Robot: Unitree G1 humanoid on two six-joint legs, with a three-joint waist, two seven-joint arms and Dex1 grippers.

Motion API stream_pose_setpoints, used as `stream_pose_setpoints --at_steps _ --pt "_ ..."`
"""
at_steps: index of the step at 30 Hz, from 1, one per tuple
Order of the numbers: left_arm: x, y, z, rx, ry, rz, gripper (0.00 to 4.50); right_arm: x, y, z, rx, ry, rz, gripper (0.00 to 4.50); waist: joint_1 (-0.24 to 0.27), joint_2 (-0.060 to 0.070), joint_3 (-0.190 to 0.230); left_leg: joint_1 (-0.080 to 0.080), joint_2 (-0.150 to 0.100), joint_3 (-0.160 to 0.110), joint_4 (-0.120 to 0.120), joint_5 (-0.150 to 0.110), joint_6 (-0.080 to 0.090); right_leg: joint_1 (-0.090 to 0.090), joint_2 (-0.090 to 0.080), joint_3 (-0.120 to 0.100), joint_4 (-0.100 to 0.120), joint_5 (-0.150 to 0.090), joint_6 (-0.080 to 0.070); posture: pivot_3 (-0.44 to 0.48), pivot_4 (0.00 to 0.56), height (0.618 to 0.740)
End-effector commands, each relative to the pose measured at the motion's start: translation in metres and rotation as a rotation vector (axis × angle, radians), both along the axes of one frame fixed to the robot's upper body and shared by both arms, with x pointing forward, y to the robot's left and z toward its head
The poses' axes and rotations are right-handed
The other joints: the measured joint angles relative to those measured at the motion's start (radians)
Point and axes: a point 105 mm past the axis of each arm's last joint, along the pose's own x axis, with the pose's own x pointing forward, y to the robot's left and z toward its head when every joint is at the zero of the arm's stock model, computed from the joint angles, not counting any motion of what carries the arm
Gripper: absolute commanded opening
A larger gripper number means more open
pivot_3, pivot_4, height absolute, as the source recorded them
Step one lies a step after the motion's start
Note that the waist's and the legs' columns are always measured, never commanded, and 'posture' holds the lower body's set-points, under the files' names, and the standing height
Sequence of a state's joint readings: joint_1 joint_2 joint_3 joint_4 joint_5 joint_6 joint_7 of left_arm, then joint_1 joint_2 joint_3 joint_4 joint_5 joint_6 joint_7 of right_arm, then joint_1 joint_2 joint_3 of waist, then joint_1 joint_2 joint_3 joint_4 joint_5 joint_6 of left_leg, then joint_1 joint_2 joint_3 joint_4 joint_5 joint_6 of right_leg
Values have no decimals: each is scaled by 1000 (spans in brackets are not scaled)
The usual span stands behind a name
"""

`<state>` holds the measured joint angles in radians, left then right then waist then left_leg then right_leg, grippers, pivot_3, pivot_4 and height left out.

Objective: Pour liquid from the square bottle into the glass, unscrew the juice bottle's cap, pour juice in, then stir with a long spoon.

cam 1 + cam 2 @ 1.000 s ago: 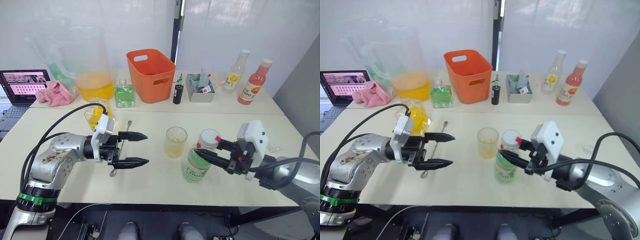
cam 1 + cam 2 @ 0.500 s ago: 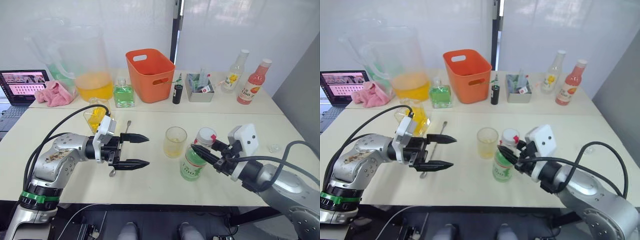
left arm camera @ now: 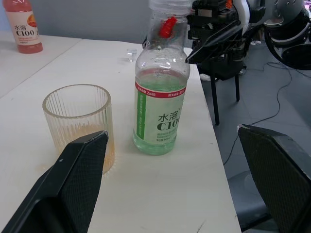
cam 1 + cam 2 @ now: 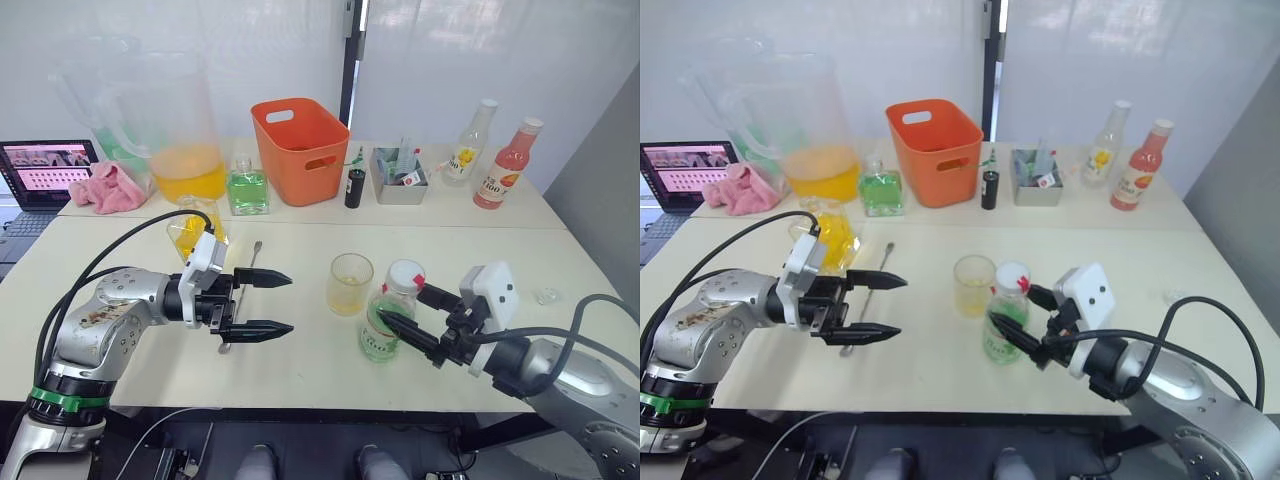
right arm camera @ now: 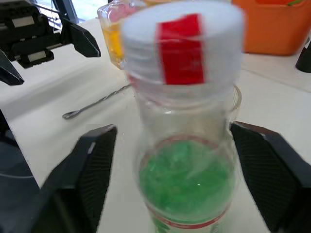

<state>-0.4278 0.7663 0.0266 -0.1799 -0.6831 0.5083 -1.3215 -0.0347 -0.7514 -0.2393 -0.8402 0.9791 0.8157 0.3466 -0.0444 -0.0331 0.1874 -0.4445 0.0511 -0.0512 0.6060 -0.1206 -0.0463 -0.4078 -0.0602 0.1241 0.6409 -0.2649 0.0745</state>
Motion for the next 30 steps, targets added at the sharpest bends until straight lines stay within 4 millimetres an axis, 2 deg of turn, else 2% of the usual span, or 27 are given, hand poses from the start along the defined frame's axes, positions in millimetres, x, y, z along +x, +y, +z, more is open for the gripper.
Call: stream_pose_setpoints --at_steps 1,7,13,17,20,23,30 --pt "-3 1 14 -3 -6 -9 4500 -1 -9 13 -14 -35 30 4465 0 0 0 0 0 0 0 0 0 0 0 0 0 0 0 0 150 740" --pt "0 1 27 -4 -30 -6 4500 -2 -38 14 -125 -3 90 4465 4 0 0 0 0 0 0 0 0 0 0 0 0 0 0 0 150 740" --pt "7 -13 42 -31 -52 -5 4500 -12 -66 22 -175 -30 134 4465 7 0 0 0 -1 0 1 0 0 1 0 0 -1 0 1 0 150 740" --pt "8 -39 44 -17 -29 -24 4500 -24 -74 34 -105 -76 127 4465 6 0 0 0 -1 -1 1 0 0 2 0 -1 0 0 1 0 150 740" --pt "4 -49 50 -47 -15 -49 4500 -33 -75 32 -109 -77 134 4465 6 0 0 0 -2 -1 1 0 0 3 0 0 -1 1 5 0 150 740" --pt "10 -67 49 -37 -56 -29 4500 -39 -86 36 -64 -82 57 4465 6 0 0 0 -2 -2 2 0 0 3 0 -1 0 1 5 0 150 740" --pt "12 -105 41 -67 -60 -33 4500 -50 -90 28 -51 -44 -36 4465 3 -1 0 1 -2 -2 2 0 0 3 0 0 0 1 4 0 150 740"
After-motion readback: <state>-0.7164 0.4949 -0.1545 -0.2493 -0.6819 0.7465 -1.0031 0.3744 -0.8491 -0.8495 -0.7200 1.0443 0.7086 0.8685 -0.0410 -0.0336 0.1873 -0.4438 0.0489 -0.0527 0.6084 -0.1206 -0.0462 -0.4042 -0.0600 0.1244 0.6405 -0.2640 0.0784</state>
